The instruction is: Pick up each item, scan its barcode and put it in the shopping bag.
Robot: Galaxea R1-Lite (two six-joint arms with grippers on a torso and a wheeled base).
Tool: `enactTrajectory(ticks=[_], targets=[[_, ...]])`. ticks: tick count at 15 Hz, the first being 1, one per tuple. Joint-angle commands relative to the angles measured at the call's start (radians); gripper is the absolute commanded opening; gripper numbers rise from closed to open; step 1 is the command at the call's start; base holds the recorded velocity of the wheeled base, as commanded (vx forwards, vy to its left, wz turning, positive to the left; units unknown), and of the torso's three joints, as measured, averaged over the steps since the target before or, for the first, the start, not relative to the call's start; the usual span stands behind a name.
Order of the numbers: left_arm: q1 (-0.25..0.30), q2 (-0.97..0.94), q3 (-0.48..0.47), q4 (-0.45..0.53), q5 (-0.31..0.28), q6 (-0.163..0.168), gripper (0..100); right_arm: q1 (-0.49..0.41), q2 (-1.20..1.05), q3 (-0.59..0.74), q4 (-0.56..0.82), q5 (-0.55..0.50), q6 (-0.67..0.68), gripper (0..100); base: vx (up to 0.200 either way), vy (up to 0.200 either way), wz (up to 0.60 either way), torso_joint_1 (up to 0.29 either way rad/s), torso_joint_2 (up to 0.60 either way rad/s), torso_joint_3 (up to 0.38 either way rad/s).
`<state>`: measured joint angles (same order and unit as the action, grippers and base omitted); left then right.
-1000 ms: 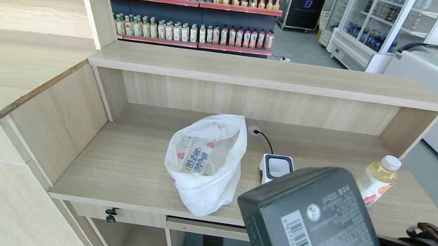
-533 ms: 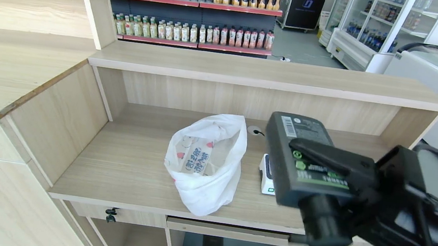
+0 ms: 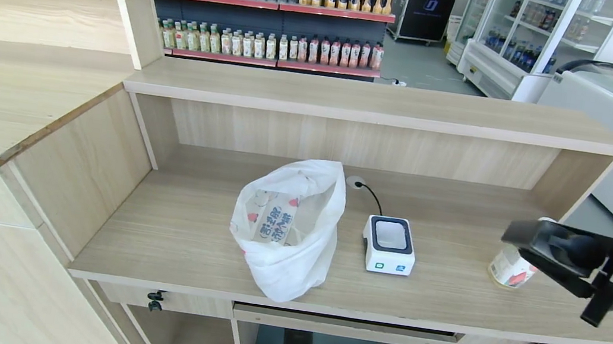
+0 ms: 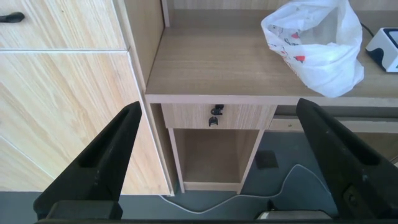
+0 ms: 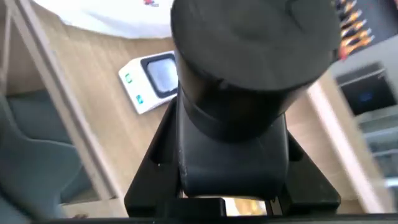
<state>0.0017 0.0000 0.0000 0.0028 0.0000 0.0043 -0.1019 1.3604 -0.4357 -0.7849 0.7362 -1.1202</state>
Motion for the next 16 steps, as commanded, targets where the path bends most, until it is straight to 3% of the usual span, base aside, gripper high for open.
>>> enactTrajectory(ticks=[1, 3, 5, 6, 7, 8, 10, 11, 13, 16], targets=[[0.0, 0.0, 0.0, 0.0, 0.0, 0.0, 100, -0.134, -0.047, -0.015, 0.107, 0.065, 0.057, 0, 0.0, 0.0, 0.6, 0.002, 0.0, -0.002], [0.0, 0.0, 0.0, 0.0, 0.0, 0.0, 100, -0.105, -0.069, -0.047, 0.113, -0.024, 0.255, 0, 0.0, 0.0, 0.6, 0.0, 0.0, 0.002], [0.0, 0.0, 0.0, 0.0, 0.0, 0.0, 100, 0.011, -0.049, -0.156, 0.127, -0.327, 0.547, 0, 0.0, 0.0, 0.6, 0.0, 0.0, 0.002], [0.0, 0.0, 0.0, 0.0, 0.0, 0.0, 100, 0.093, 0.0, -0.253, 0.196, -0.56, 0.741, 0, 0.0, 0.0, 0.6, 0.002, 0.0, 0.007], [0.0, 0.0, 0.0, 0.0, 0.0, 0.0, 100, 0.146, 0.04, -0.357, 0.325, -0.647, 0.879, 0, 0.0, 0.0, 0.6, -0.007, 0.0, 0.007], [0.0, 0.0, 0.0, 0.0, 0.0, 0.0, 100, 0.169, 0.109, -0.454, 0.45, -0.583, 1.068, 0, 0.0, 0.0, 0.0, 0.0, 0.0, 0.0], [0.0, 0.0, 0.0, 0.0, 0.0, 0.0, 100, 0.157, 0.207, -0.503, 0.435, -0.465, 1.315, 0, 0.0, 0.0, 0.0, 0.0, 0.0, 0.0], [0.0, 0.0, 0.0, 0.0, 0.0, 0.0, 100, 0.119, 0.287, -0.494, 0.372, -0.416, 1.353, 0, 0.0, 0.0, 0.0, 0.0, 0.0, 0.0], [0.0, 0.0, 0.0, 0.0, 0.0, 0.0, 100, 0.08, 0.367, -0.491, 0.375, -0.319, 1.349, 0, 0.0, 0.0, 0.0, 0.0, 0.0, 0.0], [0.0, 0.0, 0.0, 0.0, 0.0, 0.0, 100, 0.024, 0.427, -0.455, 0.386, -0.19, 1.226, 0, 0.0, 0.0, 0.0, 0.0, 0.0, 0.0]])
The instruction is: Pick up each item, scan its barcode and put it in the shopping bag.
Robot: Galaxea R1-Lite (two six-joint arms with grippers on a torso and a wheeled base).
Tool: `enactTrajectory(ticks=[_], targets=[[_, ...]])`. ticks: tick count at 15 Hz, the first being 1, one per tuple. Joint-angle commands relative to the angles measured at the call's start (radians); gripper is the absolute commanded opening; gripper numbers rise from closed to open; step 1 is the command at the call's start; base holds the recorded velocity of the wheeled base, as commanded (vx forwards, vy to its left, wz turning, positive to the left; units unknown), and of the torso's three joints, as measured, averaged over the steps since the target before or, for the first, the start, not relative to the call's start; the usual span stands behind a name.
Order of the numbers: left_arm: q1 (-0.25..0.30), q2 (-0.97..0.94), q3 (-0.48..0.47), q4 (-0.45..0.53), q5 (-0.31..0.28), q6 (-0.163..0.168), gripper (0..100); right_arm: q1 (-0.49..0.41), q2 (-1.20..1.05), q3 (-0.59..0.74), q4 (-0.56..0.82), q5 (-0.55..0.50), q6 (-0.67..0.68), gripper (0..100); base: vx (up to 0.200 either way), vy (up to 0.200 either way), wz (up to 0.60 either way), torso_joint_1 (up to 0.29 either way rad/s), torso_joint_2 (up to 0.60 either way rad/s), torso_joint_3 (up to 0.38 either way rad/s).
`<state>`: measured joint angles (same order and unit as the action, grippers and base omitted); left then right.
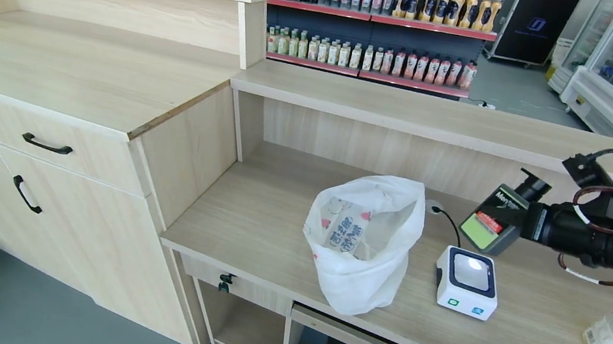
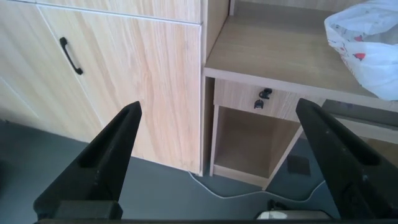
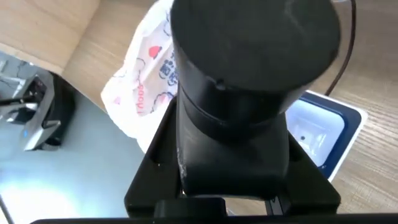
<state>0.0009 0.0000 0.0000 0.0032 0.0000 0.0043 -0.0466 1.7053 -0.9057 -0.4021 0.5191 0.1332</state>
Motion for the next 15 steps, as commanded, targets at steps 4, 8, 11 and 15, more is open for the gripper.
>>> enactTrajectory(ticks=[4, 8, 11, 15], targets=[[0.001, 0.0, 0.0, 0.0, 0.0, 0.0, 100, -0.049, 0.123, 0.007, 0.028, 0.044, -0.129, 0, 0.0, 0.0, 0.0, 0.0, 0.0, 0.0], [0.001, 0.0, 0.0, 0.0, 0.0, 0.0, 100, -0.049, 0.169, -0.002, 0.025, 0.028, -0.222, 0, 0.0, 0.0, 0.0, 0.0, 0.0, 0.0], [0.001, 0.0, 0.0, 0.0, 0.0, 0.0, 100, -0.045, 0.211, -0.009, 0.017, 0.009, -0.287, 0, 0.0, 0.0, 0.0, 0.0, 0.0, 0.0], [0.001, 0.0, 0.0, 0.0, 0.0, 0.0, 100, -0.035, 0.26, -0.059, 0.014, 0.056, -0.285, 0, 0.0, 0.0, 0.0, 0.0, 0.0, 0.0]])
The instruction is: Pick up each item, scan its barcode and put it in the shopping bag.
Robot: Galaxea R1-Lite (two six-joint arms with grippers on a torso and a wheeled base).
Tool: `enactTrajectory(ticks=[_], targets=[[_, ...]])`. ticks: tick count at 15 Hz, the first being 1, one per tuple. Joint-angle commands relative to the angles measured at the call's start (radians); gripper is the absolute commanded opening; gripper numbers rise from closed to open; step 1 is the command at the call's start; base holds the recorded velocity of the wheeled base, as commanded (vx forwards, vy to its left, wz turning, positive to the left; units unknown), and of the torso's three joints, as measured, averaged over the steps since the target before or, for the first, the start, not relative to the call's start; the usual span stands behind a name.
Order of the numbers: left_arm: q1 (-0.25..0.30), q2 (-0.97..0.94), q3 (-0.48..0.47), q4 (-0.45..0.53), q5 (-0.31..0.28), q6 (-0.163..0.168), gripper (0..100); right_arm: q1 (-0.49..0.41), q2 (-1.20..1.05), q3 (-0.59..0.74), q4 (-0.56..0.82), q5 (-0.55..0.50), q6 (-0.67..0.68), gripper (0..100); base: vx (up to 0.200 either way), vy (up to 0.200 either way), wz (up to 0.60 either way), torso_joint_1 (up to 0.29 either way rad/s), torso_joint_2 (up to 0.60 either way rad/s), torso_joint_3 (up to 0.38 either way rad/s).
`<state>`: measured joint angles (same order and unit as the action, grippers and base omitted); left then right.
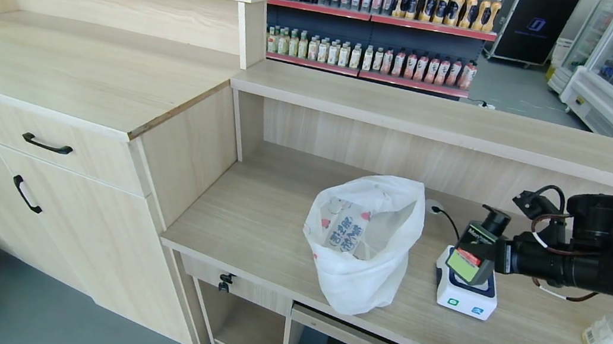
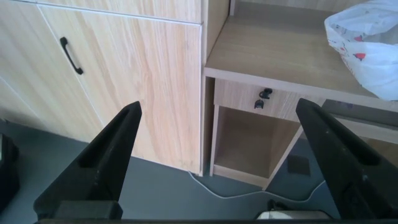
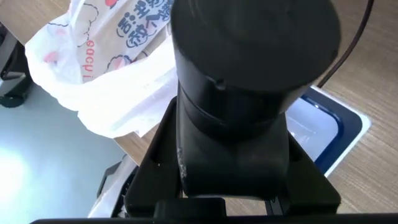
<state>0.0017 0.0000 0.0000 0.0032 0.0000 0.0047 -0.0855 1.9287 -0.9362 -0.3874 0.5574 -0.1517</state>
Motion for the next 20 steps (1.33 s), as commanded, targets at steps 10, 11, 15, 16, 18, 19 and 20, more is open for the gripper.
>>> enactTrajectory(ticks=[10, 11, 15, 16, 18, 19, 20], targets=[[0.0, 0.0, 0.0, 0.0, 0.0, 0.0, 100, 0.044, 0.101, -0.105, 0.005, 0.021, -0.003, 0, 0.0, 0.0, 0.0, 0.0, 0.0, 0.0], [0.0, 0.0, 0.0, 0.0, 0.0, 0.0, 100, 0.044, 0.101, -0.105, 0.007, 0.018, -0.005, 0, 0.0, 0.0, 0.0, 0.0, 0.0, 0.0], [0.0, 0.0, 0.0, 0.0, 0.0, 0.0, 100, 0.046, 0.119, -0.115, 0.002, -0.022, -0.028, 0, 0.0, 0.0, 0.0, 0.0, 0.0, 0.0], [0.0, 0.0, 0.0, 0.0, 0.0, 0.0, 100, 0.046, 0.122, -0.112, 0.002, -0.024, -0.055, 0, 0.0, 0.0, 0.0, 0.0, 0.0, 0.0], [0.0, 0.0, 0.0, 0.0, 0.0, 0.0, 100, 0.052, 0.125, -0.102, 0.002, -0.024, -0.088, 0, 0.0, 0.0, 0.0, 0.0, 0.0, 0.0], [0.0, 0.0, 0.0, 0.0, 0.0, 0.0, 100, 0.052, 0.124, -0.098, 0.002, -0.024, -0.086, 0, 0.0, 0.0, 0.0, 0.0, 0.0, 0.0], [0.0, 0.0, 0.0, 0.0, 0.0, 0.0, 100, 0.052, 0.122, -0.096, 0.002, -0.022, -0.083, 0, 0.0, 0.0, 0.0, 0.0, 0.0, 0.0]])
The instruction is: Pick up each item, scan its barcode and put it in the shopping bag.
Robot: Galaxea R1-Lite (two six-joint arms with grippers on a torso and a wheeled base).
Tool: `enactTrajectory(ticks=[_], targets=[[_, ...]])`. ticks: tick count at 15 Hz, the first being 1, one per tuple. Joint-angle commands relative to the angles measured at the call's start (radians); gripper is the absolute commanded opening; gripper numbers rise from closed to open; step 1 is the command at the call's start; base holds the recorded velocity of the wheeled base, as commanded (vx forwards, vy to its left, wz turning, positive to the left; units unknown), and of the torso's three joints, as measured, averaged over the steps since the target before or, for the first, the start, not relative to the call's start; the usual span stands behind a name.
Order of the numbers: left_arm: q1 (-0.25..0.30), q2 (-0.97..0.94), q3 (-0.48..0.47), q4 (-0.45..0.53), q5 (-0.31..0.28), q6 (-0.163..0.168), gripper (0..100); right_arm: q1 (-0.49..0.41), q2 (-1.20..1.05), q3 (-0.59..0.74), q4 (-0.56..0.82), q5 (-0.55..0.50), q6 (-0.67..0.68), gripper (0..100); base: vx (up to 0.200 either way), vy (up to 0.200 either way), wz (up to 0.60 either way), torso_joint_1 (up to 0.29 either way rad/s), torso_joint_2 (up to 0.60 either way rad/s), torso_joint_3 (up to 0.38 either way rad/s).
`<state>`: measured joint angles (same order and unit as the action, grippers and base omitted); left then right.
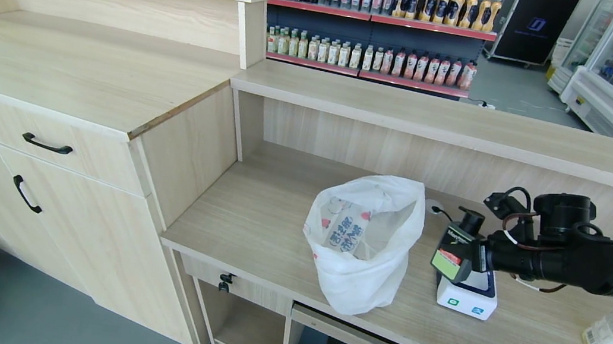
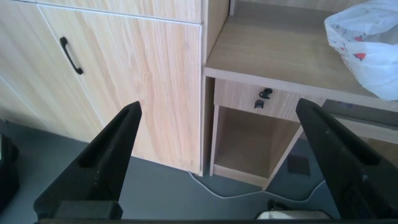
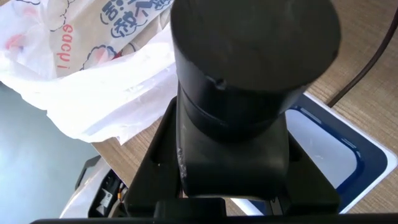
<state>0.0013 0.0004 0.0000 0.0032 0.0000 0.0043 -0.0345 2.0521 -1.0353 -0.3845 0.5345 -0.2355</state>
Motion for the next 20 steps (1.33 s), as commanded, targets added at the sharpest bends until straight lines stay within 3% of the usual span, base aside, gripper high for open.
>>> enactTrajectory(ticks=[1, 20], targets=[[0.0, 0.0, 0.0, 0.0, 0.0, 0.0, 100, 0.001, -0.003, 0.003, -0.001, 0.001, 0.002, 0, 0.0, 0.0, 0.0, 0.0, 0.0, 0.0], [0.0, 0.0, 0.0, 0.0, 0.0, 0.0, 100, -0.007, -0.021, 0.029, -0.016, 0.007, 0.016, 0, 0.0, 0.0, 0.0, 0.0, 0.0, 0.0]])
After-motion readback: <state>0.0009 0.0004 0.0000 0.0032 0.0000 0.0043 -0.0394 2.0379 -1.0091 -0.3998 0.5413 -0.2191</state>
